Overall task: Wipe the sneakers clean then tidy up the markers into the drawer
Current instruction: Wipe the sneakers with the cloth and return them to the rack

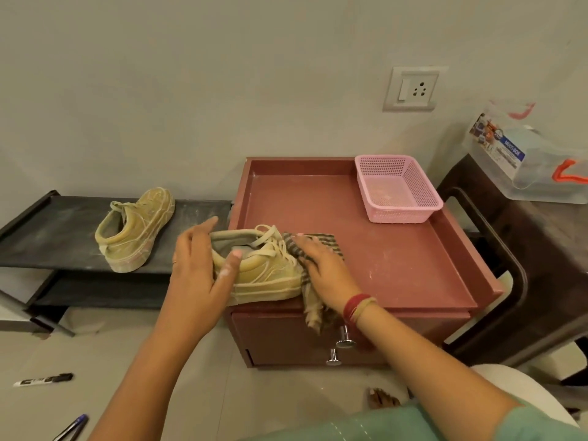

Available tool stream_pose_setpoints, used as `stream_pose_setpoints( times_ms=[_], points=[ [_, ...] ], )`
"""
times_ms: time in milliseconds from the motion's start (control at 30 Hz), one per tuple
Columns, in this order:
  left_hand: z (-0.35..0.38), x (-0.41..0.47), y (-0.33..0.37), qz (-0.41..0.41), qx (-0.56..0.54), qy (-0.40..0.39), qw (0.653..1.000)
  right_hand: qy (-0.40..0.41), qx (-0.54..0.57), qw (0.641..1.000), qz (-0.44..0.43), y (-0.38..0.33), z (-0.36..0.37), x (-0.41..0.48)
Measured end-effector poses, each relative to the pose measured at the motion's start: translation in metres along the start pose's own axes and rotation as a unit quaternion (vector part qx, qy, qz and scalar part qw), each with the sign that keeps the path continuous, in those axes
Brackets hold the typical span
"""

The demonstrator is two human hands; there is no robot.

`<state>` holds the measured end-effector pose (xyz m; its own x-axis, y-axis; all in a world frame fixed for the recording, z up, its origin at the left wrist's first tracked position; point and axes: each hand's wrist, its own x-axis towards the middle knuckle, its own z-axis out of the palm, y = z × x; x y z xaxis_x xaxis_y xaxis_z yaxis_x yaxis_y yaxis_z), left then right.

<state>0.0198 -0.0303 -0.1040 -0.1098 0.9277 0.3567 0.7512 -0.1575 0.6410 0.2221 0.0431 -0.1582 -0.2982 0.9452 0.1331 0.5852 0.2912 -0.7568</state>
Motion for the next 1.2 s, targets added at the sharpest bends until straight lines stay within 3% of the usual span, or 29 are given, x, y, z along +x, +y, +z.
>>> stream_pose_setpoints(
  times_ms=[67, 200, 333, 433, 500, 600, 667, 800, 867, 933, 1067, 1133, 1200],
  points=[
    [0.0, -0.003, -0.001, -0.021, -0.006, -0.002, 1.0, 0.038, 0.023, 0.997, 0.057, 0.002, -0.003, 0.003],
    [-0.001, -0.005, -0.002, -0.035, -0.03, 0.001, 0.999, -0.003, 0.019, 0.999, 0.038, -0.006, 0.0, -0.004],
    [-0.002, -0.005, 0.004, -0.065, -0.028, 0.024, 0.997, 0.076, 0.031, 0.987, 0.141, 0.008, -0.016, 0.006],
    [-0.006, -0.007, 0.003, -0.197, 0.007, 0.034, 0.98, 0.116, 0.151, 0.974, 0.123, -0.011, -0.019, 0.004],
    [-0.011, -0.008, -0.003, -0.283, 0.001, -0.006, 0.959, 0.138, 0.208, 0.964, 0.095, -0.023, -0.021, 0.003],
    [-0.014, -0.005, -0.008, -0.311, -0.067, -0.01, 0.948, 0.161, 0.264, 0.948, 0.08, -0.03, -0.025, 0.005],
    [-0.014, -0.004, -0.002, -0.266, -0.112, 0.028, 0.957, 0.178, 0.292, 0.937, 0.07, -0.033, -0.028, 0.004],
    [-0.02, 0.003, 0.019, -0.038, -0.167, 0.038, 0.985, 0.223, 0.319, 0.921, 0.009, -0.054, -0.038, -0.008],
    [-0.022, 0.008, 0.031, 0.068, -0.141, 0.017, 0.987, 0.249, 0.275, 0.926, -0.066, -0.067, -0.048, -0.018],
    [-0.019, 0.013, 0.04, 0.122, -0.135, 0.016, 0.983, 0.258, 0.186, 0.936, -0.154, -0.077, -0.061, -0.029],
    [-0.009, 0.018, 0.052, 0.167, -0.178, 0.036, 0.969, 0.162, -0.013, 0.943, -0.292, -0.095, -0.066, -0.048],
    [-0.006, 0.017, 0.055, 0.188, -0.187, 0.038, 0.963, 0.079, -0.107, 0.942, -0.307, -0.096, -0.056, -0.05],
    [-0.002, 0.017, 0.056, 0.203, -0.18, 0.036, 0.962, 0.057, -0.122, 0.951, -0.279, -0.09, -0.05, -0.046]
  ],
)
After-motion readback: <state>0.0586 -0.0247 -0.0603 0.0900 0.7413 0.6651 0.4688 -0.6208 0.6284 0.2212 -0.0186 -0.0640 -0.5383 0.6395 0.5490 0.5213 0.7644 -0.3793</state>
